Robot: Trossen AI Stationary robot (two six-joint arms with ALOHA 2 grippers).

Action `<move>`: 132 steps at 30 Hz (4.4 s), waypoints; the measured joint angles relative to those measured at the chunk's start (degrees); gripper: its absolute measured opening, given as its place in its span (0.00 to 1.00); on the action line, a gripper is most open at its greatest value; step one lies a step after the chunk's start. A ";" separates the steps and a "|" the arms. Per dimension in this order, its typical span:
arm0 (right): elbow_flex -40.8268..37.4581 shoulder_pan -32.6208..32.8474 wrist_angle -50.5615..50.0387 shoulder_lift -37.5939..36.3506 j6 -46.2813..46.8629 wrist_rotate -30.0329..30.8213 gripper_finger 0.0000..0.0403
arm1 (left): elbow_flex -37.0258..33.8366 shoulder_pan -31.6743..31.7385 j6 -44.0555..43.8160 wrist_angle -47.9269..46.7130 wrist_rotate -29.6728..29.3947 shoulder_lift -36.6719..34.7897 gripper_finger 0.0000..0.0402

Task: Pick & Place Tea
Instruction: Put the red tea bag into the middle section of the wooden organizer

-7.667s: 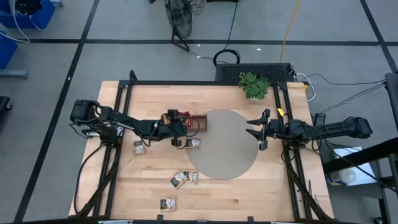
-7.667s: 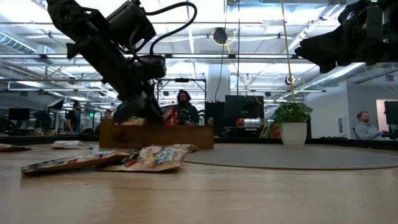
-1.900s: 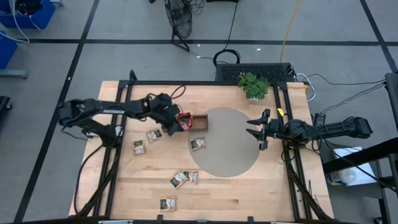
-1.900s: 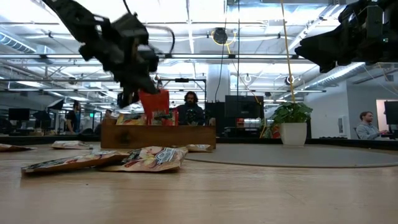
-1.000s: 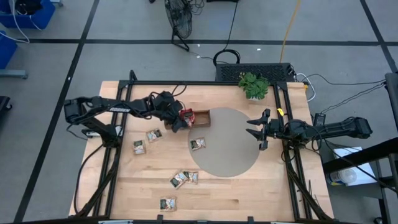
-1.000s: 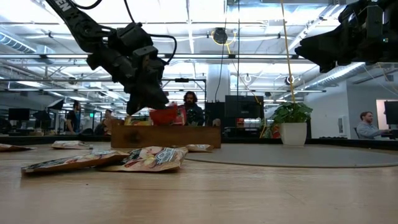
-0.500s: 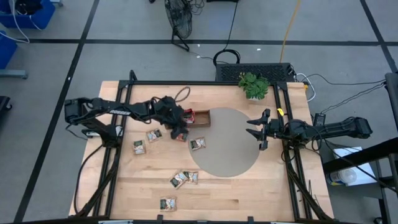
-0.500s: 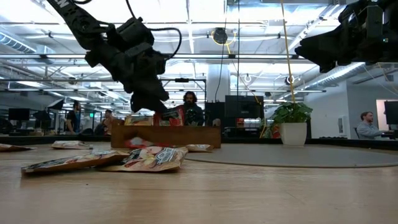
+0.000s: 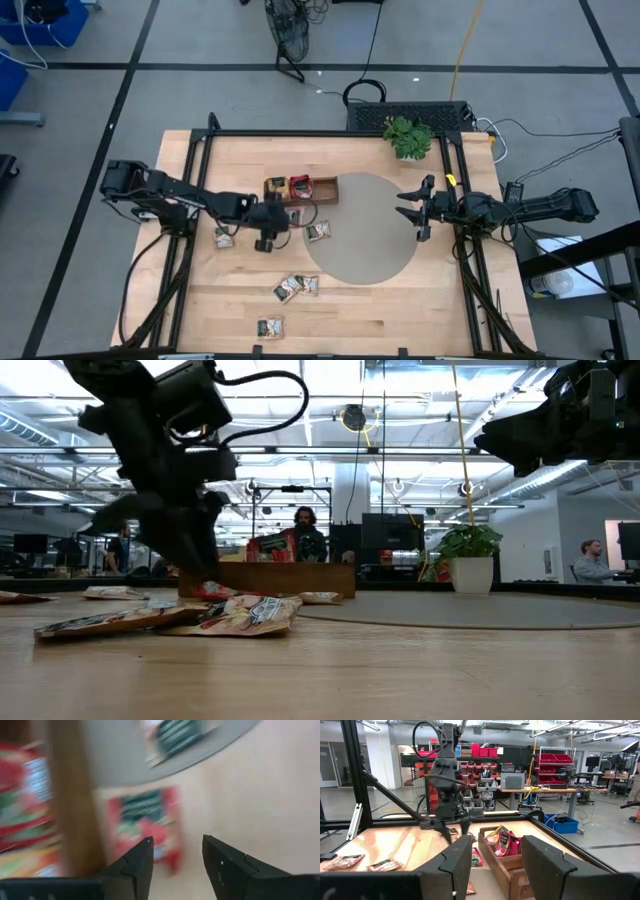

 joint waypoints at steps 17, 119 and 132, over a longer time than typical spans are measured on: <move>-0.02 -0.01 -0.02 0.00 0.00 -0.01 0.39 | 0.00 0.31 3.45 2.17 -15.90 2.65 0.31; -0.02 0.00 -0.02 0.02 0.00 0.00 0.39 | 13.65 7.43 -40.75 -17.97 29.56 11.03 0.72; -0.02 0.00 0.02 0.02 0.00 0.00 0.39 | 13.81 5.28 -42.93 -16.53 26.63 14.36 0.59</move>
